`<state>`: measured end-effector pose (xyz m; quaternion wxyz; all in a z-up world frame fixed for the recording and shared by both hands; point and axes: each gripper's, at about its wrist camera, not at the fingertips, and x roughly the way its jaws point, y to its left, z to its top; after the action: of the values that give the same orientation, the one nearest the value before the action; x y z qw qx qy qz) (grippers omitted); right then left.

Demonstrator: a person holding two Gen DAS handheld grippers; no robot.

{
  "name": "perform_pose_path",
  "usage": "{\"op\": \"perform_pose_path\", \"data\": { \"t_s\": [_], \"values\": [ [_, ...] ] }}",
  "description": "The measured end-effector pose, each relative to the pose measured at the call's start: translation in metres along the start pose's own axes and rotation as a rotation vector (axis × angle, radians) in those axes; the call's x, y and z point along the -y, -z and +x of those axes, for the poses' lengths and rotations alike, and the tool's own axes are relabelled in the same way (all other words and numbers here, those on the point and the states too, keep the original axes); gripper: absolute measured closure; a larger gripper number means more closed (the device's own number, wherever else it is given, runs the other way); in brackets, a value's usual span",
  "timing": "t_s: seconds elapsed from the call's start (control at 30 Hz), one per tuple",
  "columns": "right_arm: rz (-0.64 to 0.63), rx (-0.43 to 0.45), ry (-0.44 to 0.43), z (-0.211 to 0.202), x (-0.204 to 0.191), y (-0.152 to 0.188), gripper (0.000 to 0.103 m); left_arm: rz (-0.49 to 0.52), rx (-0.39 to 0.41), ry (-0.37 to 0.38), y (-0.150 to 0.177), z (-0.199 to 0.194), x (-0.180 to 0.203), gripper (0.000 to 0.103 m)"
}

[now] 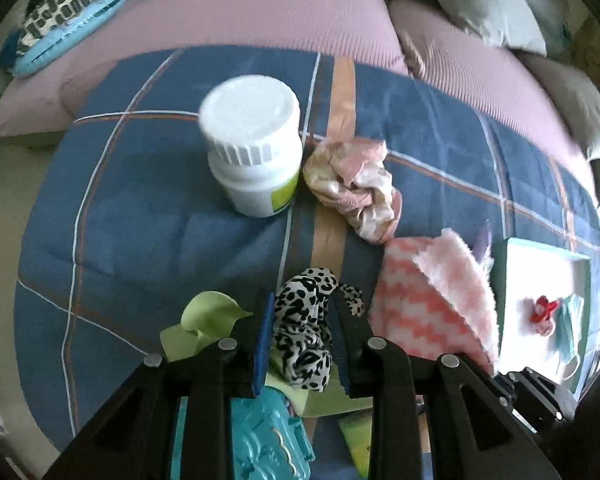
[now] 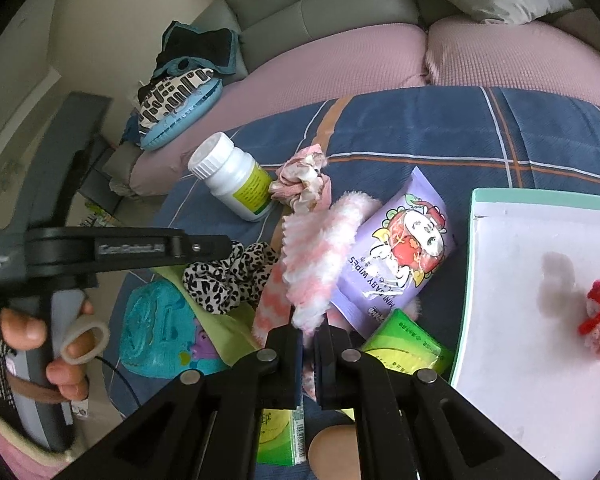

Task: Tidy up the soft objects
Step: 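Grasp the leopard-print scrunchie with the left tool while the right tool grasps the pink zigzag cloth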

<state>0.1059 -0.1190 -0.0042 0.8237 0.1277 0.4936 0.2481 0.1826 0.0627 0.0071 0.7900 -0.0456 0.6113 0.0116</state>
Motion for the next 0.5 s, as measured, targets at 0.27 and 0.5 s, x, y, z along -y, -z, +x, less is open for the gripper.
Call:
{"op": "perform_pose_path", "data": {
  "t_s": [0.27, 0.5],
  "values": [
    [0.02, -0.009, -0.006, 0.002, 0.006, 0.001, 0.099, 0.015, -0.102, -0.075, -0.003, 0.025, -0.001, 0.058],
    [0.036, -0.018, -0.01, 0.005, 0.01, 0.001, 0.099, 0.048, -0.165, -0.077, -0.006, 0.043, 0.003, 0.048]
  ]
}}
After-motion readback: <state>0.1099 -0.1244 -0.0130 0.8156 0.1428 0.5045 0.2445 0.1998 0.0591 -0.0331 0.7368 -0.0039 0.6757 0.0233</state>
